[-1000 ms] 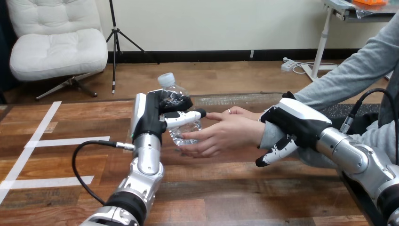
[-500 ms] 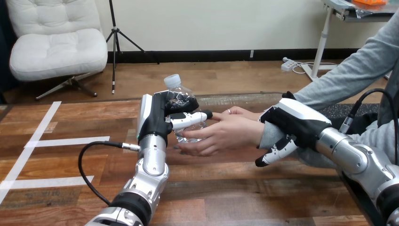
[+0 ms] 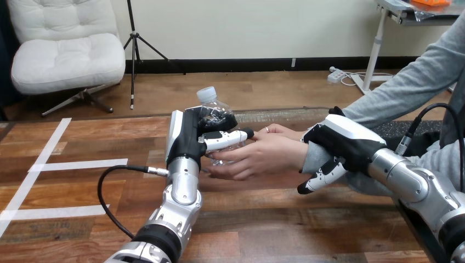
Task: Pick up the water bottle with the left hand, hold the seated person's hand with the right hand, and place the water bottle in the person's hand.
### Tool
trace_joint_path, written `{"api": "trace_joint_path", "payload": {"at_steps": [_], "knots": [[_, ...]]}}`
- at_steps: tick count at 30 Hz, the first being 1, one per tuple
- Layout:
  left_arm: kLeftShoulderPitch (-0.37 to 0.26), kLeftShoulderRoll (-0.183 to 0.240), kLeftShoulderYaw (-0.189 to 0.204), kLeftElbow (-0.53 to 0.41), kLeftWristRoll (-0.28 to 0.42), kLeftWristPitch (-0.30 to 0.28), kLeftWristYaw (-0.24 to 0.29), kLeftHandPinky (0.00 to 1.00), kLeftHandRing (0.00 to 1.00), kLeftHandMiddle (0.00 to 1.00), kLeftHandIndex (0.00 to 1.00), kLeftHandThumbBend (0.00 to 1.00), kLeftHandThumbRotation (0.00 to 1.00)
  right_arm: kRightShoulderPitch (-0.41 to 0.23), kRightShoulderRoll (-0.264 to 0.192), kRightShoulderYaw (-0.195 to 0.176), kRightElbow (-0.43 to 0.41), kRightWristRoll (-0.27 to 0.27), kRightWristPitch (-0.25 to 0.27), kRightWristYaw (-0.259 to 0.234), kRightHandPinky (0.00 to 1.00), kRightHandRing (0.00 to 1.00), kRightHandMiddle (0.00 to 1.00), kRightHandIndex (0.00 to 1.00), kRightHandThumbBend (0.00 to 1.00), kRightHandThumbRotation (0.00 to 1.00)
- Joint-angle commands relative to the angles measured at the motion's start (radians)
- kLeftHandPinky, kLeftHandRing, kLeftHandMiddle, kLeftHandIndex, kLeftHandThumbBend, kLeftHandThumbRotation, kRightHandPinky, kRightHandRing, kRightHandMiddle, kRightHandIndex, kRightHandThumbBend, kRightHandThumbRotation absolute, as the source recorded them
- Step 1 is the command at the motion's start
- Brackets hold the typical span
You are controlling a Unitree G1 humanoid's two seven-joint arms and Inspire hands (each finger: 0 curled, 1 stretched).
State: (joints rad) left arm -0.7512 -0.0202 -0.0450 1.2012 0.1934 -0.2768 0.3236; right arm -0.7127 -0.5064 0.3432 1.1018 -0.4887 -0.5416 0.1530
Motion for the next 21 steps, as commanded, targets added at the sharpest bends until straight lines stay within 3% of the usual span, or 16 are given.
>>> {"api": "trace_joint_path", "payload": {"at_steps": [1,13,21], "knots": [[-0.078,-0.008,0.003,-0.083,-0.007,-0.005,-0.002,0.28,0.36,0.42,0.43,0.78,0.0,-0.071,0.025,-0.017,-0.029,0.013,-0.008,-0.021,0.31,0.34,0.39,0.39,0.82,0.0],[-0.07,-0.025,-0.001,-0.101,-0.006,0.009,-0.01,0.31,0.38,0.44,0.36,0.78,0.0,-0.075,0.027,-0.015,-0.032,0.011,-0.002,-0.017,0.31,0.34,0.39,0.39,0.82,0.0],[-0.066,-0.033,-0.006,-0.113,0.0,0.031,-0.01,0.19,0.25,0.31,0.4,0.78,0.0,-0.075,0.027,-0.017,-0.035,0.015,-0.002,-0.012,0.3,0.33,0.38,0.39,0.83,0.0]]}}
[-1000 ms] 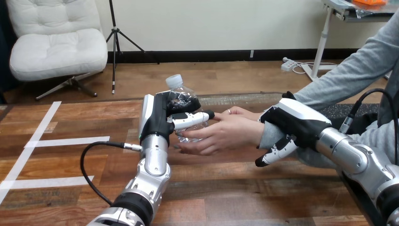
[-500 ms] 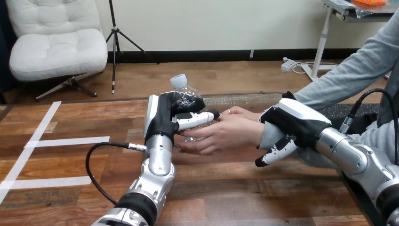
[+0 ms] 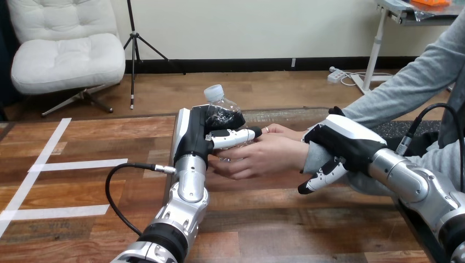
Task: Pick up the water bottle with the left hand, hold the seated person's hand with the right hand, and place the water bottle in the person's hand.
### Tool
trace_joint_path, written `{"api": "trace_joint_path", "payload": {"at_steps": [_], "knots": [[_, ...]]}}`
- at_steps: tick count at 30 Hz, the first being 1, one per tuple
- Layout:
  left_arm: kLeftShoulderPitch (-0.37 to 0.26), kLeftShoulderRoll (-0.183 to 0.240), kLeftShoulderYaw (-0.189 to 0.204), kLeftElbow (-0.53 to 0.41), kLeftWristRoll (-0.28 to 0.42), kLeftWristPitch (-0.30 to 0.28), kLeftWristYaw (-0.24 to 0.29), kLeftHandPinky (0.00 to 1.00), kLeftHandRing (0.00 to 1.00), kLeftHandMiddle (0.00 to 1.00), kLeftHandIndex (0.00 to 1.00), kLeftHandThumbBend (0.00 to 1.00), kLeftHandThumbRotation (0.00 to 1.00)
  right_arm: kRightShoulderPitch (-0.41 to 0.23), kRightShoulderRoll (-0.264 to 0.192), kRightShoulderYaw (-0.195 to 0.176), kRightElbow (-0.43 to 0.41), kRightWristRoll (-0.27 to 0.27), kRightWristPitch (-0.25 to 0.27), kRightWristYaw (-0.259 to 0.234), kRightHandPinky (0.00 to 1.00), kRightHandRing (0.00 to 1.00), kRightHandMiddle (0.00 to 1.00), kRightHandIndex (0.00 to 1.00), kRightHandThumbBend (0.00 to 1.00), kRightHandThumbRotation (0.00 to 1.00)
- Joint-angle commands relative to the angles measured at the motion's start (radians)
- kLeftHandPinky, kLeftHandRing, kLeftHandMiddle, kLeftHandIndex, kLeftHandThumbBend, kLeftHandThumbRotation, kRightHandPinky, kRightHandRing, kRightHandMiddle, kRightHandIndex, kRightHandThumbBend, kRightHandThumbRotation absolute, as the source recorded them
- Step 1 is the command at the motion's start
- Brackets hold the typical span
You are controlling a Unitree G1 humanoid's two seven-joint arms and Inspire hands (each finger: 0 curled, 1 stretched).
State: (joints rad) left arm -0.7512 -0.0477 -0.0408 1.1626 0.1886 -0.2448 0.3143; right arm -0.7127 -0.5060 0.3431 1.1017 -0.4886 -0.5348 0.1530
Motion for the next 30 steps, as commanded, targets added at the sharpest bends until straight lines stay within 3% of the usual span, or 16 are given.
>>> {"api": "trace_joint_path", "payload": {"at_steps": [1,11,30], "knots": [[-0.065,-0.007,-0.009,-0.075,0.004,0.0,-0.001,0.18,0.24,0.3,0.4,0.78,0.0,-0.075,0.027,-0.017,-0.035,0.015,-0.008,-0.012,0.29,0.33,0.38,0.39,0.83,0.0],[-0.058,-0.022,0.006,-0.092,-0.018,0.027,-0.012,0.12,0.16,0.22,0.39,0.77,0.0,-0.073,0.026,-0.017,-0.041,0.015,0.001,-0.01,0.24,0.28,0.34,0.37,0.83,0.0],[-0.046,-0.024,0.007,-0.106,-0.029,0.04,-0.019,0.1,0.16,0.22,0.42,0.77,0.0,-0.068,0.023,-0.017,-0.039,0.012,-0.003,-0.023,0.23,0.27,0.34,0.37,0.82,0.0]]}}
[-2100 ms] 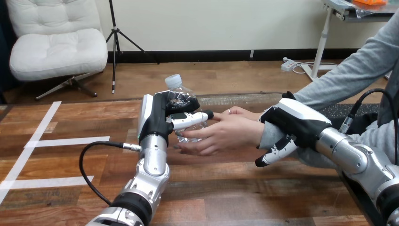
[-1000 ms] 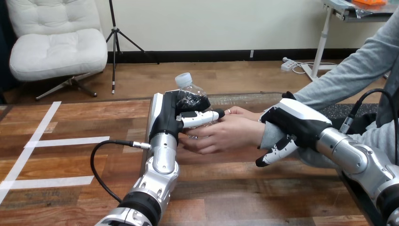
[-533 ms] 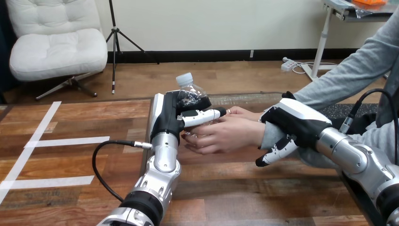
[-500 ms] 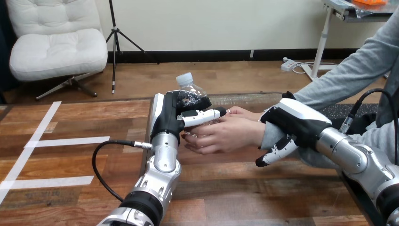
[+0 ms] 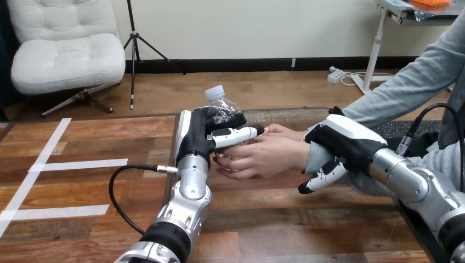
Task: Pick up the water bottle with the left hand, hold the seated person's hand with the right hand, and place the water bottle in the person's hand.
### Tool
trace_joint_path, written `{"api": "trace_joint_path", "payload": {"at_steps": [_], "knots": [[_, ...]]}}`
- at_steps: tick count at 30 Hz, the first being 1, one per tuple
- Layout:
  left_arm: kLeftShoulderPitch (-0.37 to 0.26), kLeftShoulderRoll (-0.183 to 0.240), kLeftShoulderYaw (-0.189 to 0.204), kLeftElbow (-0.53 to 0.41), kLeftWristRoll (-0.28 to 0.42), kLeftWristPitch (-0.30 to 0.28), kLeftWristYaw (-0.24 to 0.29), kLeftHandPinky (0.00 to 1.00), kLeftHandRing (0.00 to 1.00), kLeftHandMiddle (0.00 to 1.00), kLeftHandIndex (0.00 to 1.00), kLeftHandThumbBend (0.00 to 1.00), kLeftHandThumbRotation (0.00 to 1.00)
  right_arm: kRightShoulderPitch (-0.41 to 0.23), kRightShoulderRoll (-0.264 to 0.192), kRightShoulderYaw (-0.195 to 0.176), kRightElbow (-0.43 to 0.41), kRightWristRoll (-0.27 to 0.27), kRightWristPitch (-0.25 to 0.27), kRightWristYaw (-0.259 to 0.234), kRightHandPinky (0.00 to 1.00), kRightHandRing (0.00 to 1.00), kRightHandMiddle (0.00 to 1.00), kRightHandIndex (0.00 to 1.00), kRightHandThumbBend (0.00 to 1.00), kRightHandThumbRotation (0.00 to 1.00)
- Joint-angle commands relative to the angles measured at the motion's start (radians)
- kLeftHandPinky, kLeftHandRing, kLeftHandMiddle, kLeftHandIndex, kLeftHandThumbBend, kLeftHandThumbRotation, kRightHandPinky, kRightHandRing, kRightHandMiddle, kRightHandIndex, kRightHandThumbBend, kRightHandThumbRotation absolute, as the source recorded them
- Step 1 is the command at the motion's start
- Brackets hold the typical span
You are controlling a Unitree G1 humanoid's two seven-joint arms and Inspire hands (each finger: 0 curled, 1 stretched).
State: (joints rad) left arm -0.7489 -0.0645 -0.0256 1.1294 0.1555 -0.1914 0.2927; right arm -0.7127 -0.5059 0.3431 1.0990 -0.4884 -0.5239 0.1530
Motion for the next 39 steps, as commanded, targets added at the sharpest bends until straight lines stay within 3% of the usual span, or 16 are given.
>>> {"api": "trace_joint_path", "payload": {"at_steps": [1,25,39], "knots": [[-0.047,-0.007,-0.01,-0.073,0.006,-0.015,0.004,0.1,0.16,0.22,0.41,0.77,0.0,-0.068,0.024,-0.016,-0.034,0.011,-0.013,-0.024,0.23,0.27,0.34,0.37,0.82,0.0],[-0.044,-0.002,-0.017,-0.079,0.015,-0.021,0.006,0.19,0.24,0.29,0.37,0.77,0.0,-0.068,0.022,-0.015,-0.038,0.009,-0.01,-0.025,0.26,0.3,0.36,0.38,0.81,0.0],[-0.039,0.0,-0.026,-0.089,0.023,-0.017,0.005,0.14,0.19,0.25,0.38,0.77,0.0,-0.068,0.019,-0.014,-0.033,0.007,-0.014,-0.03,0.26,0.3,0.36,0.38,0.81,0.0]]}}
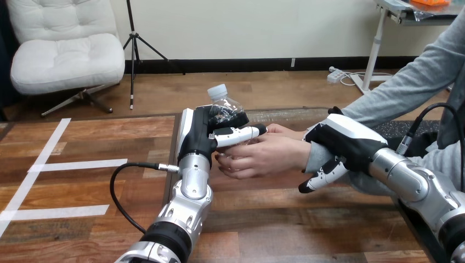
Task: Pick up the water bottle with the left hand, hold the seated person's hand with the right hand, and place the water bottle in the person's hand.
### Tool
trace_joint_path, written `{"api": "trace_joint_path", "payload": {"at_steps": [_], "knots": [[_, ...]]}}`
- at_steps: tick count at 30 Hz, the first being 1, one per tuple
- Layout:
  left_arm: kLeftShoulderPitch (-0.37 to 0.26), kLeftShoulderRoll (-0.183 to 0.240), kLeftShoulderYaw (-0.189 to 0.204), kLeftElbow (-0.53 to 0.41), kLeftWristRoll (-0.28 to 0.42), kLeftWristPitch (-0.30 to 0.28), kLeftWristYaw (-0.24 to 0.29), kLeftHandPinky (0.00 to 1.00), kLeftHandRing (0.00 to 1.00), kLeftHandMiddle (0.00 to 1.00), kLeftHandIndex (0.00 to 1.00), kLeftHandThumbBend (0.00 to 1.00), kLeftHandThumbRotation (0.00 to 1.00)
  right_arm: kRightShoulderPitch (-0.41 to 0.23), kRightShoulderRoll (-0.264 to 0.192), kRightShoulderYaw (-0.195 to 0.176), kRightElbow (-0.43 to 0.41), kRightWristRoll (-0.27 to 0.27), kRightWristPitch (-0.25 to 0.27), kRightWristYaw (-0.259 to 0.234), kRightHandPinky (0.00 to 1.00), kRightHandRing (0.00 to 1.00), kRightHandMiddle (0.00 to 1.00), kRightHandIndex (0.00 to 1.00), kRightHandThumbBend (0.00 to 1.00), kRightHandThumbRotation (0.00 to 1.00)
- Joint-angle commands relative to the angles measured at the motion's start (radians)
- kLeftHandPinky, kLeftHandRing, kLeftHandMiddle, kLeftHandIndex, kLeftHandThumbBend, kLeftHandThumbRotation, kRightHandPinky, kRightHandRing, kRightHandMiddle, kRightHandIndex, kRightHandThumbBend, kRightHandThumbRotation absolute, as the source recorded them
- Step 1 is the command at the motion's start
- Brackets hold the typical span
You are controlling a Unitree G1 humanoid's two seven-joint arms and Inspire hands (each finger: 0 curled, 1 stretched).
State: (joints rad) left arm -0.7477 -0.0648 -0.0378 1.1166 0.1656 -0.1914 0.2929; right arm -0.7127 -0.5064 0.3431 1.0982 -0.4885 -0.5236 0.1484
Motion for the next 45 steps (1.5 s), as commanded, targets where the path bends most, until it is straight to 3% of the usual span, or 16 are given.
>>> {"api": "trace_joint_path", "payload": {"at_steps": [1,45], "knots": [[-0.039,0.001,-0.015,-0.079,0.015,-0.018,0.006,0.14,0.19,0.25,0.38,0.77,0.0,-0.069,0.019,-0.013,-0.032,0.006,-0.014,-0.026,0.26,0.3,0.36,0.38,0.81,0.0],[-0.033,0.017,-0.024,-0.084,0.013,-0.01,0.003,0.1,0.14,0.21,0.44,0.79,0.0,-0.069,0.016,-0.013,-0.028,0.008,-0.017,-0.025,0.26,0.3,0.36,0.38,0.81,0.0]]}}
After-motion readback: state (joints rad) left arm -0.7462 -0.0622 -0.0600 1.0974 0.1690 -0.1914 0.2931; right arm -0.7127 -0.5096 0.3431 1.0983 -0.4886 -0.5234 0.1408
